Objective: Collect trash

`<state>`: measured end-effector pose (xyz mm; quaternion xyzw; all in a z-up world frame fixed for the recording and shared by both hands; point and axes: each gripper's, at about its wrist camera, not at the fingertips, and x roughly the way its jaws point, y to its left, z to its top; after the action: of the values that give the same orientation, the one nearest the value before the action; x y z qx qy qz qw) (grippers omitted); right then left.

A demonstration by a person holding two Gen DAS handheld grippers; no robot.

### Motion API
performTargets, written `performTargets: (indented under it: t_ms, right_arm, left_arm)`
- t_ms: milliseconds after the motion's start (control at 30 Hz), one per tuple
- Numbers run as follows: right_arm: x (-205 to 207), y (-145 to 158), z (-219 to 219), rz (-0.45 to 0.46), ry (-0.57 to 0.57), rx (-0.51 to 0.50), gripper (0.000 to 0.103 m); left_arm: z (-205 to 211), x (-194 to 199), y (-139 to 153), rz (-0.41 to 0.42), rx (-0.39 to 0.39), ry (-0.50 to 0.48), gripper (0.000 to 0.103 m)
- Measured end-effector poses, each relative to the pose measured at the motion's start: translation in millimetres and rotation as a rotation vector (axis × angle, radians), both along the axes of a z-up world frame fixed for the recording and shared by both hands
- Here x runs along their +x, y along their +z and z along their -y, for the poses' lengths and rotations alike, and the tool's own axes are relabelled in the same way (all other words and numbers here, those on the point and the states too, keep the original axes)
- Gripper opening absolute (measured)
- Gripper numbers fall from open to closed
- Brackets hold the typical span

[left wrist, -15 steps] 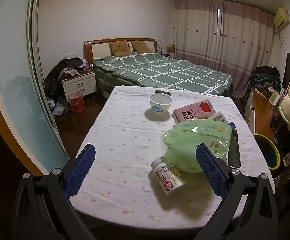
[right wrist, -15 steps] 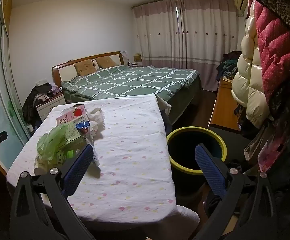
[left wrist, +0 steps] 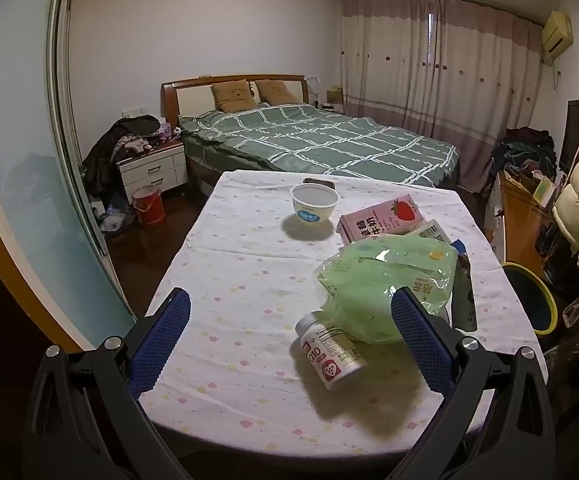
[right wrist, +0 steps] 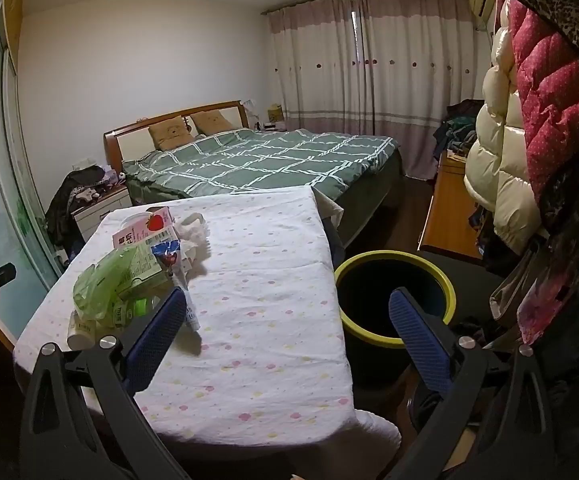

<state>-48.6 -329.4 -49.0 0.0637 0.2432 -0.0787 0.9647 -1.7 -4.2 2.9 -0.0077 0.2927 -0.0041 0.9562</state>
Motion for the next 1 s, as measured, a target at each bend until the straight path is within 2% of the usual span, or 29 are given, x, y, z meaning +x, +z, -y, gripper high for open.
performTargets:
  t_ms: [1000]
  right_arm:
    - [1.0, -0.6, 3.9, -0.007, 0.004, 0.017, 0.097]
  left_arm:
    - [6.1, 2.2, 2.0, -0.005, 0.003, -0.024, 0.099]
